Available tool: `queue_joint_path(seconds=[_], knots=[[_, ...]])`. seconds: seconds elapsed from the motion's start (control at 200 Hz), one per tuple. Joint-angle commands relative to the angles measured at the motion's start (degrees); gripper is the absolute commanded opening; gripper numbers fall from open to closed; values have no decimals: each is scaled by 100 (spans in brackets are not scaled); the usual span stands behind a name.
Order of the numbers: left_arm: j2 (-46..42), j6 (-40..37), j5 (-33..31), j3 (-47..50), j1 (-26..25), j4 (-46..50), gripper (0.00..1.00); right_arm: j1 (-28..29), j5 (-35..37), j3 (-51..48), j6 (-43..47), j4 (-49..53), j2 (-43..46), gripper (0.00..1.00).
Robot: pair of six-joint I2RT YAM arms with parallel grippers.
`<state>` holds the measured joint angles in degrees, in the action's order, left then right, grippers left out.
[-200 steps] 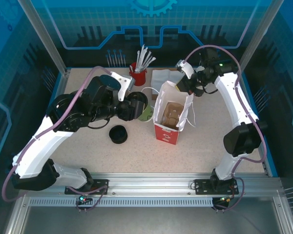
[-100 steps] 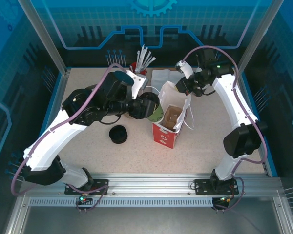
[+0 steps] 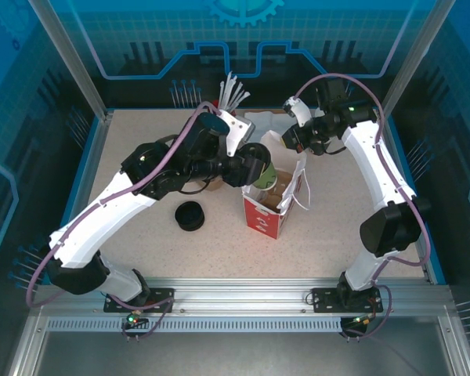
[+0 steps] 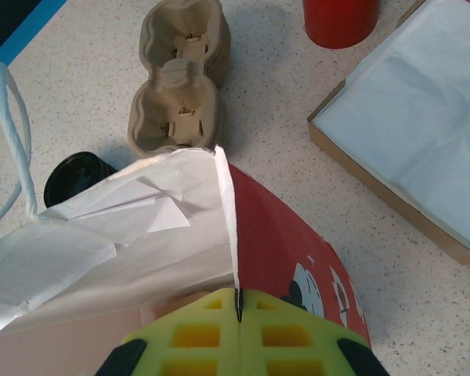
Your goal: Pack the takeout coffee
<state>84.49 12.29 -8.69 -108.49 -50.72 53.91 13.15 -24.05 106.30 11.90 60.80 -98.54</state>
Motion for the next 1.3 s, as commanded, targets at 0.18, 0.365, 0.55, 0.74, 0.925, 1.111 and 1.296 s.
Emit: queue_joint_path(seconds=[0.18,0.365,0.55,0.74,0.925,1.111,1.296], knots=[[139,-392,-98,403,42,-816,64,118,178,-413,-83,-30,365,0],[354,-525,36,364,38,-897,64,140,51,-462,-214,-50,529,0],[756,-795,-78,20,45,-559,64,166,-117,-579,-104,-197,674,0],[739,-1060,-176,42,45,-573,64,260,-415,-593,22,-217,810,0],[604,-1104,-362,354,45,-810,64,394,-425,-500,165,-163,780,0],[442,-1016,-398,784,43,-1094,63,456,-425,-288,267,-151,613,0],[339,-1159,-371,1180,38,-1339,62,467,-423,91,254,3,402,0]])
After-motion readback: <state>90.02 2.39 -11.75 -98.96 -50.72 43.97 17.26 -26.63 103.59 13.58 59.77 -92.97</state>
